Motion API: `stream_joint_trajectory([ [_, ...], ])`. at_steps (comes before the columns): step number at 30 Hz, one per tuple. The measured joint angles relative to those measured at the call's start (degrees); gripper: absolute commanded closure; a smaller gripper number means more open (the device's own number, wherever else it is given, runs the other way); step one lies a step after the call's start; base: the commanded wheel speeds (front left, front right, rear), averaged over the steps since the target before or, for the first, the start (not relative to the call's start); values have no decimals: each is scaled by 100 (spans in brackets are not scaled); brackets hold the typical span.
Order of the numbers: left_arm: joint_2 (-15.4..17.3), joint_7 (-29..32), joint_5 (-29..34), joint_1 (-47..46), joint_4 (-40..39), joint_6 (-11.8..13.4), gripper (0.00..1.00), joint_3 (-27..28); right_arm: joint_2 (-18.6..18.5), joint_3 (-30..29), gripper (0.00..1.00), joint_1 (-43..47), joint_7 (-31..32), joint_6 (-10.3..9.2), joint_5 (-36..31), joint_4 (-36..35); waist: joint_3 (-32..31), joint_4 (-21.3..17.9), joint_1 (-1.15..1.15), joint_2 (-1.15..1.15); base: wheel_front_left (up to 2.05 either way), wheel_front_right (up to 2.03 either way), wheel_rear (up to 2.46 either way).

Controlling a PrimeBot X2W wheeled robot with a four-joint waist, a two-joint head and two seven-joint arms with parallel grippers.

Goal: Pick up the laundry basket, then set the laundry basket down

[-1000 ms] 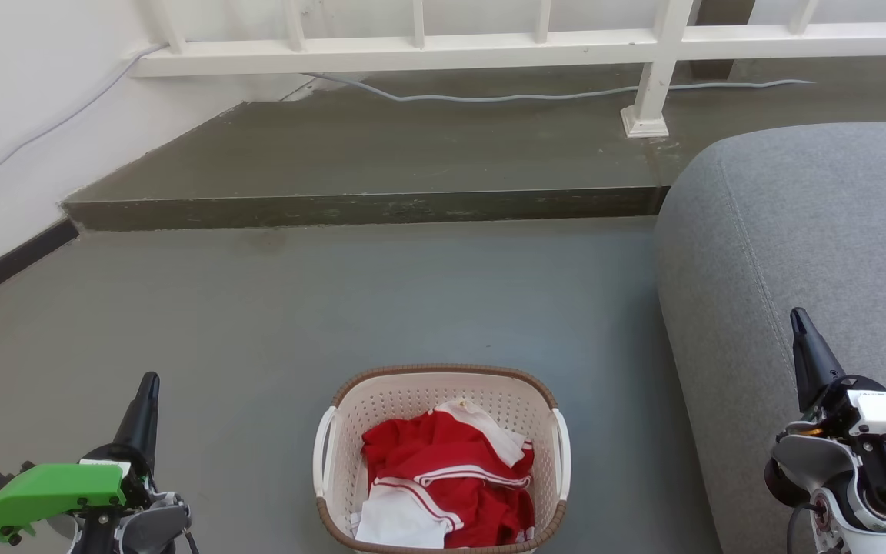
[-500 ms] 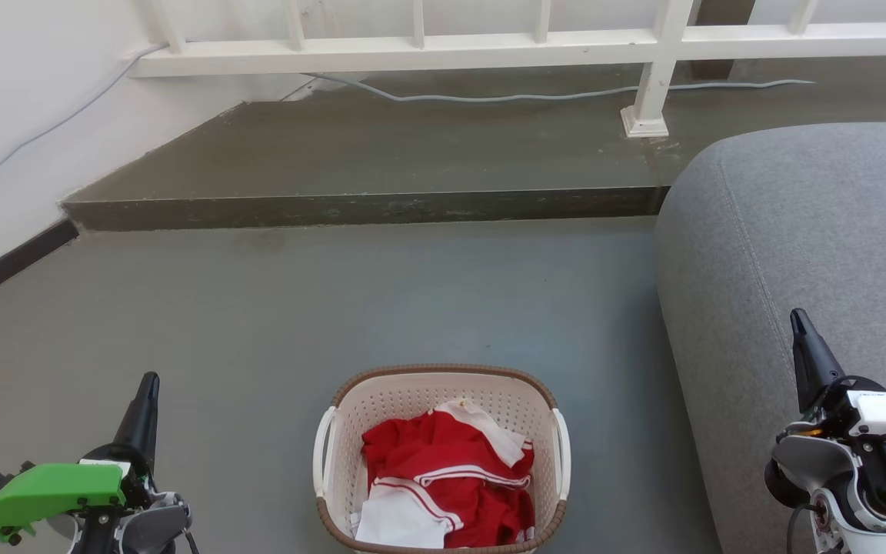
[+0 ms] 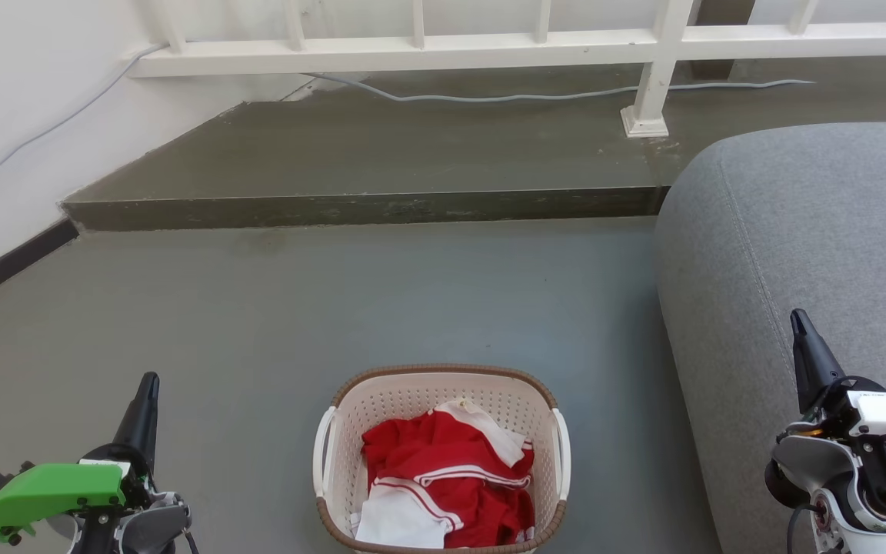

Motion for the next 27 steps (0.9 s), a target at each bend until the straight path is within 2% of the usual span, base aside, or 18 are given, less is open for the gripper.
stream_joint_trajectory([
  [27, -1, 0, 0, 0, -1, 0, 100, 3, 1, -11, 100, -1, 24, 18, 0, 18, 0, 0, 0, 0, 0, 0, 0],
])
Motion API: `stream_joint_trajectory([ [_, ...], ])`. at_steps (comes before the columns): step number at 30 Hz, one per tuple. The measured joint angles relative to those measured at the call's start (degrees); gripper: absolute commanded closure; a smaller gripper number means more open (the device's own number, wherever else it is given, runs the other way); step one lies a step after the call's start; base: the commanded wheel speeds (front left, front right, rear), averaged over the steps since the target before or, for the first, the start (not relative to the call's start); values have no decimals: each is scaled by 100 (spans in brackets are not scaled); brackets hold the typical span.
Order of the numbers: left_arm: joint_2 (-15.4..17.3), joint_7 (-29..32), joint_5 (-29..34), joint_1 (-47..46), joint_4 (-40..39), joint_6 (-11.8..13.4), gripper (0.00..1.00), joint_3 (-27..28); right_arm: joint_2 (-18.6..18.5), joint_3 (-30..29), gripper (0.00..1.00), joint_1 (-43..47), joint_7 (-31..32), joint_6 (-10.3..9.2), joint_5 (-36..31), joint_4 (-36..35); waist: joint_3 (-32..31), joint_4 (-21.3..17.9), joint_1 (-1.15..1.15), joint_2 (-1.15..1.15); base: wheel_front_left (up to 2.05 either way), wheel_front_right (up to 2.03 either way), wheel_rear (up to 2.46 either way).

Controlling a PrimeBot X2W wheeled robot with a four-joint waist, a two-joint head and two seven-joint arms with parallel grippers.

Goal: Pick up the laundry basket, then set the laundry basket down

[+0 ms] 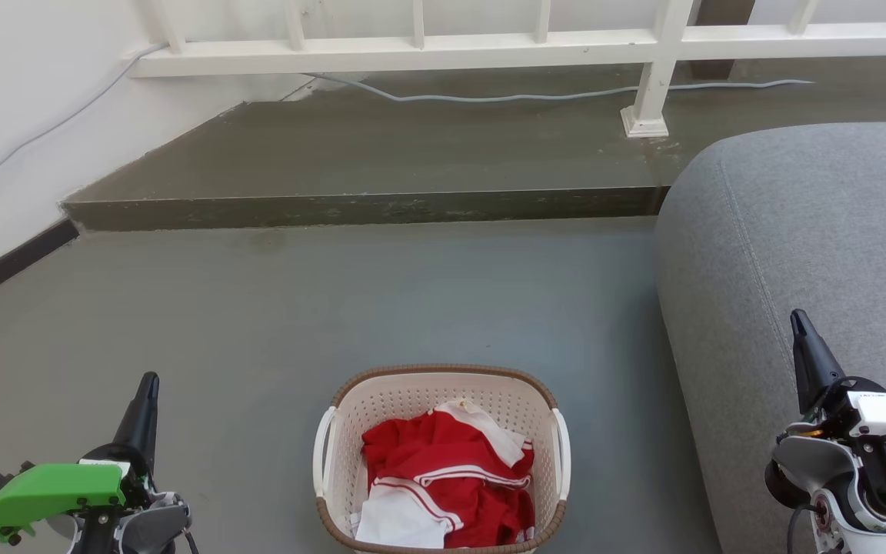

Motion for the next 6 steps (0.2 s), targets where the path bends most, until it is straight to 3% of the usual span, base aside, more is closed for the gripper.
stream_joint_trajectory([
  [6, -1, 1, 0, 0, 0, 0, 100, 1, 0, -3, 100, 0, 0, 0, 0, 1, 0, 0, 0, 0, 0, 0, 0],
])
